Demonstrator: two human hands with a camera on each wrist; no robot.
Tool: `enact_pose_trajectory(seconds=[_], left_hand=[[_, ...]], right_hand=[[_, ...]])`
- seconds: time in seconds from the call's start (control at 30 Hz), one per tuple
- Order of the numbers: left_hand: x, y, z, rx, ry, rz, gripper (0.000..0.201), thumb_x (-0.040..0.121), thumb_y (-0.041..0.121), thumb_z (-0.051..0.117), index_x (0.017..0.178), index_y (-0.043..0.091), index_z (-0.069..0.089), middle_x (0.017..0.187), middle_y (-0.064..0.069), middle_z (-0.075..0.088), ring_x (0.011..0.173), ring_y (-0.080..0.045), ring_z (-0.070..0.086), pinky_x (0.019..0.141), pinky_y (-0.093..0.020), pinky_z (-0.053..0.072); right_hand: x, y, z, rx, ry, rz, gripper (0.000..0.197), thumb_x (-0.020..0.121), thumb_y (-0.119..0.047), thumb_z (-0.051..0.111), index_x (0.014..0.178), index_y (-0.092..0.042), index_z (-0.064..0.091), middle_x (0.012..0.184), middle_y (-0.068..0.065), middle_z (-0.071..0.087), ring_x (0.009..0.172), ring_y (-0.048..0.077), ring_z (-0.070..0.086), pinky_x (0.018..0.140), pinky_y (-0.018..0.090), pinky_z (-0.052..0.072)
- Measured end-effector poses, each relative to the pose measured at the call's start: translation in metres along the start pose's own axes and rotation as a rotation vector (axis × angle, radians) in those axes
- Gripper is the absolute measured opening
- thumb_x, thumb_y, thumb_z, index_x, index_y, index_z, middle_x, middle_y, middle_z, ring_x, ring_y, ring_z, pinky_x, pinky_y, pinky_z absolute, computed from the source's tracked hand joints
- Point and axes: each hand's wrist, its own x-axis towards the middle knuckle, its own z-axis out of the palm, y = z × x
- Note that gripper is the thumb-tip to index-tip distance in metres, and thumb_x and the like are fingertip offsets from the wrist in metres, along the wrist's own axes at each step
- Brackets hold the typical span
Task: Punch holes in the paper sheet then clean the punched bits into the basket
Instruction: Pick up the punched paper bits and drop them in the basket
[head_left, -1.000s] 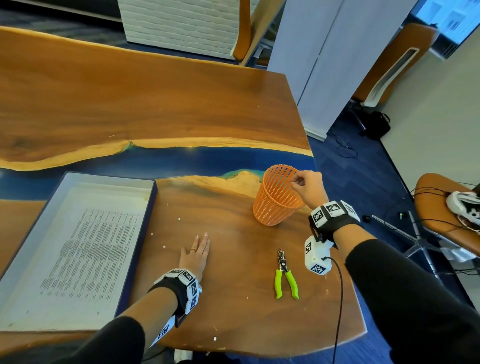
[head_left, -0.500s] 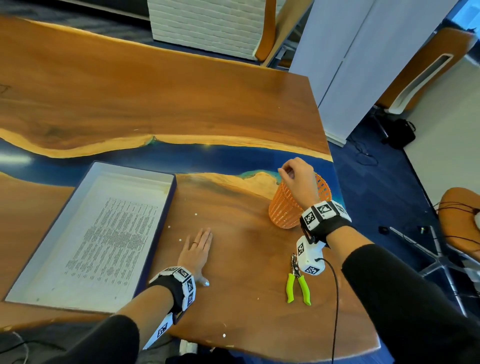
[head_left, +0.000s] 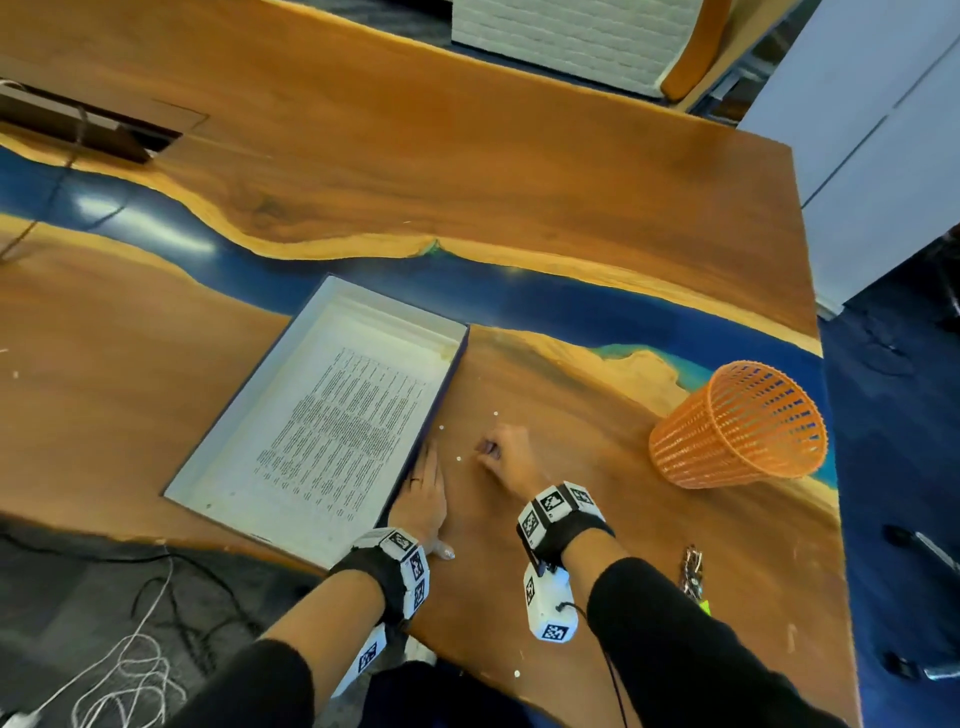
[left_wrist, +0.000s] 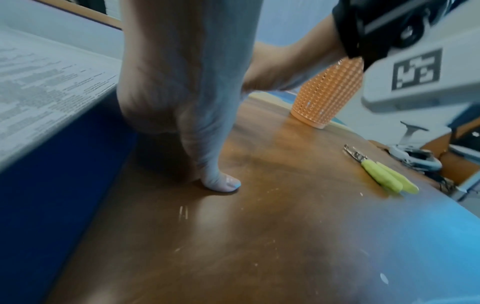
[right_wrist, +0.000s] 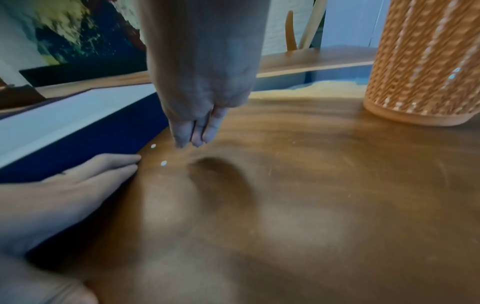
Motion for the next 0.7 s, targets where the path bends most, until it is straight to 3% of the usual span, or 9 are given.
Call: enact_pose_trajectory(seconds=[0.1,0.17,0.33,0.47,0.7], left_hand=[[0.002,0.001,0.001,-0.022,-0.021,-0.027,0.142,0.064,0.058,0.076,0.144,-0.011,-0.018,0.155,-0.022,-0.023,0.148,-0.032,-0.009,0.122,-0.036,0.013],[0.003,0.000,0.002,-0.043,-0.035,-0.049,0.144,0.063,0.056,0.078,0.144,-0.009,-0.020,0.155,-0.019,-0.025,0.148,-0.030,-0.010,0.121,-0.034,0.014],[0.006,0.004,0.000,-0.044,-0.066,-0.102,0.131,0.073,0.050,0.074,0.145,-0.007,-0.019,0.156,-0.019,-0.024,0.148,-0.029,-0.012,0.121,-0.032,0.009],[0.008,0.006,-0.003,0.032,-0.121,-0.112,0.141,0.067,0.057,0.076,0.144,-0.006,-0.023,0.156,-0.018,-0.024,0.147,-0.029,-0.014,0.120,-0.033,0.005],[0.009,0.008,-0.004,0.091,-0.157,-0.115,0.138,0.070,0.059,0.072,0.143,-0.008,-0.023,0.155,-0.020,-0.026,0.146,-0.031,-0.017,0.120,-0.035,0.000]], right_hand=[[0.004,0.004,0.018,-0.002,-0.016,0.006,0.012,0.083,-0.010,0.066,0.091,-0.001,0.071,0.094,0.019,0.068,0.077,0.027,0.060,0.075,0.032,0.052],[0.006,0.005,0.023,0.010,0.015,0.005,0.011,0.081,-0.011,0.068,0.088,-0.004,0.071,0.091,0.016,0.068,0.081,0.031,0.063,0.076,0.041,0.054],[0.009,0.001,0.025,0.005,0.036,-0.055,0.015,0.082,-0.014,0.067,0.089,-0.001,0.072,0.096,0.016,0.065,0.088,0.031,0.061,0.079,0.045,0.050],[0.010,0.001,0.028,-0.060,0.031,-0.083,0.017,0.084,-0.016,0.065,0.086,0.000,0.071,0.095,0.016,0.064,0.088,0.033,0.060,0.077,0.047,0.049],[0.010,-0.004,0.026,-0.211,-0.016,-0.145,0.016,0.087,-0.012,0.058,0.081,0.001,0.064,0.096,0.015,0.060,0.086,0.034,0.059,0.073,0.049,0.049]])
